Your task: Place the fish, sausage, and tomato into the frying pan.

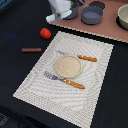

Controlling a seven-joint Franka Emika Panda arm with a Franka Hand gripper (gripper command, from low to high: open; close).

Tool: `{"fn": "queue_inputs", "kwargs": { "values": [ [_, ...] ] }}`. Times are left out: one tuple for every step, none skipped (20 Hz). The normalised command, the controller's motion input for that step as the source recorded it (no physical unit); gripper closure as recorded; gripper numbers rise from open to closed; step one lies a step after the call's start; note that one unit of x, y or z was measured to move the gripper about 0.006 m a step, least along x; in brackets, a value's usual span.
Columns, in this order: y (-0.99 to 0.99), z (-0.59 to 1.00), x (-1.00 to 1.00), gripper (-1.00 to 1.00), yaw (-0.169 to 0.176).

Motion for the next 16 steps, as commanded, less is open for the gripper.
{"fn": "queue_inputs", "kwargs": {
  "values": [
    [0.87, 0.37, 0.73, 1.0, 0.0],
    [0.87, 0.37, 0.74, 1.0, 0.0],
    [0.87, 0.35, 0.74, 1.0, 0.0],
    [0.87, 0.32, 0.73, 1.0, 0.0],
    [0.87, 0.28, 0.73, 1.0, 0.0],
    [0.87, 0.23, 0.73, 1.0, 0.0],
    [0.87, 0.19, 0.72, 1.0, 0.0],
    [0.87, 0.17, 0.72, 1.0, 0.0],
    [0.87, 0.15, 0.72, 1.0, 0.0],
    [0.87, 0.12, 0.71, 1.0, 0.0],
    [0.88, 0.11, 0.71, 1.0, 0.0],
    [0.87, 0.09, 0.71, 1.0, 0.0],
    [0.87, 0.06, 0.71, 1.0, 0.0],
    [0.87, 0.04, 0.71, 1.0, 0.0],
    [0.87, 0.0, 0.69, 1.0, 0.0],
    [0.87, 0.0, 0.69, 1.0, 0.0]
  ]
}}
